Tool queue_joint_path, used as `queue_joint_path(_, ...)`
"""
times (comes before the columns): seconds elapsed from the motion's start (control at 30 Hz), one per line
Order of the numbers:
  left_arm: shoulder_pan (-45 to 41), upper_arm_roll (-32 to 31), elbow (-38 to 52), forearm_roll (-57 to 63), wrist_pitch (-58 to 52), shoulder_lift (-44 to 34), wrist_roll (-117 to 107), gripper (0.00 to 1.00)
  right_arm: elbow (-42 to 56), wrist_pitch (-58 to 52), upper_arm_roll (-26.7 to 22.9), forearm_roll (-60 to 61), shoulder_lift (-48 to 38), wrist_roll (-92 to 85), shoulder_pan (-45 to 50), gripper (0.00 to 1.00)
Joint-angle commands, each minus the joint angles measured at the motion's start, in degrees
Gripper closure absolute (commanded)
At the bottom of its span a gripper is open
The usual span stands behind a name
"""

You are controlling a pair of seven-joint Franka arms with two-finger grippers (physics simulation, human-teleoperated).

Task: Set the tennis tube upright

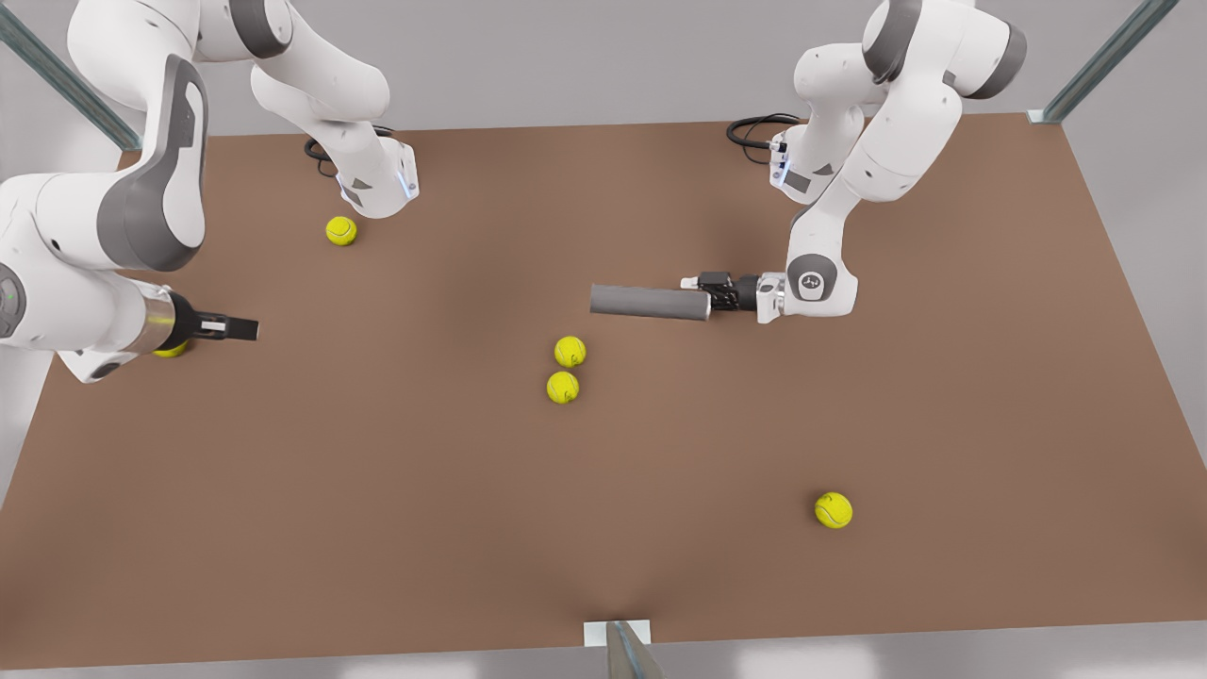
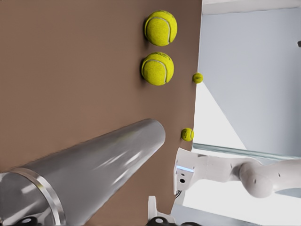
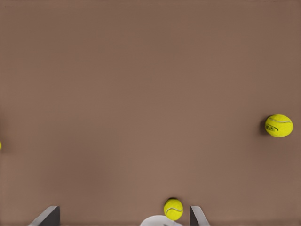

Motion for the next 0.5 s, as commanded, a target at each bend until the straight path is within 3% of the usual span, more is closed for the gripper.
queue_joint_path(0.0, 0.0, 0.0, 0.0, 0.2, 0.0, -0.1, 2.5, 0.29, 0.1, -0.5, 0.0, 0.0, -0.1, 0.0, 0.0, 0.00)
queue_joint_path(0.47, 0.1, 0.0, 0.0, 0.4, 0.0, -0.4, 2.5, 0.39, 0.2, -0.5, 0.0, -0.2, 0.2, -0.1, 0.6, 0.00)
